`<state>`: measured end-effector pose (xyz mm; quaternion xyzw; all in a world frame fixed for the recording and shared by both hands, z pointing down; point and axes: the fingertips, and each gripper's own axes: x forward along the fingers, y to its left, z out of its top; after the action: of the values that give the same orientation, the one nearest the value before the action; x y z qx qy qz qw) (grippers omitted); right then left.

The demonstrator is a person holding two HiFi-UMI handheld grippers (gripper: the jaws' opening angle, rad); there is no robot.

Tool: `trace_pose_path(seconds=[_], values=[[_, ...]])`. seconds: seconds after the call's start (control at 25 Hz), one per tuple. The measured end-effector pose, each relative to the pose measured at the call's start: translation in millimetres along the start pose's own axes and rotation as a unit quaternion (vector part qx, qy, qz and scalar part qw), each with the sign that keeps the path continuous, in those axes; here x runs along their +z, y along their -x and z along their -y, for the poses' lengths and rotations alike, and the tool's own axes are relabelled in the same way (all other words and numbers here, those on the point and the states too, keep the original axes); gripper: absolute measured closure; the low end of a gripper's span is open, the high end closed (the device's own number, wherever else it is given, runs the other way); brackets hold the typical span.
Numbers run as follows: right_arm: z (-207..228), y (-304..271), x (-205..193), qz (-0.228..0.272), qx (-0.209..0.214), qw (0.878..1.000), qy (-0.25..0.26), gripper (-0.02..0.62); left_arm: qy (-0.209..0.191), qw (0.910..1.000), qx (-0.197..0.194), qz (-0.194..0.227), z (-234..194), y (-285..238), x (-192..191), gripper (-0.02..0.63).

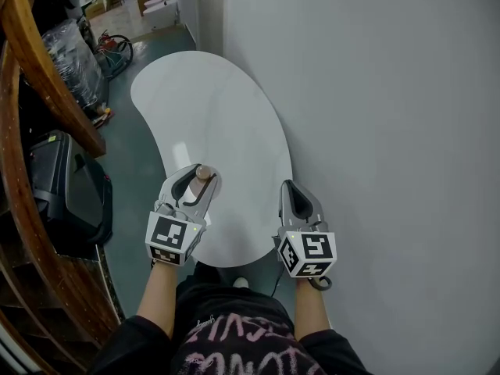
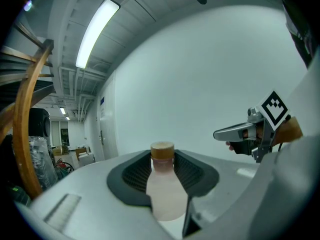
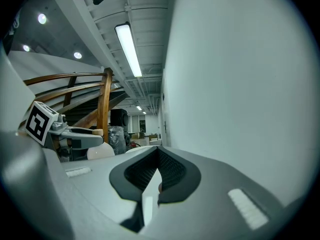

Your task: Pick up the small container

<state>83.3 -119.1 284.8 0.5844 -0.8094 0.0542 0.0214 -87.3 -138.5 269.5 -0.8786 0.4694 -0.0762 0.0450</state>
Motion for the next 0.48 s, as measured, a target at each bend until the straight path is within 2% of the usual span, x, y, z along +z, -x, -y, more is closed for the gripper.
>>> trace_pose_path(seconds=[0.48], values=[[1.1,-0.4,-3.5,-0.005,0.010,1.000,0.011,0.577,-0.003,1.0000,0.008,-0.004,2.7,2.4,-2.7,0.463]])
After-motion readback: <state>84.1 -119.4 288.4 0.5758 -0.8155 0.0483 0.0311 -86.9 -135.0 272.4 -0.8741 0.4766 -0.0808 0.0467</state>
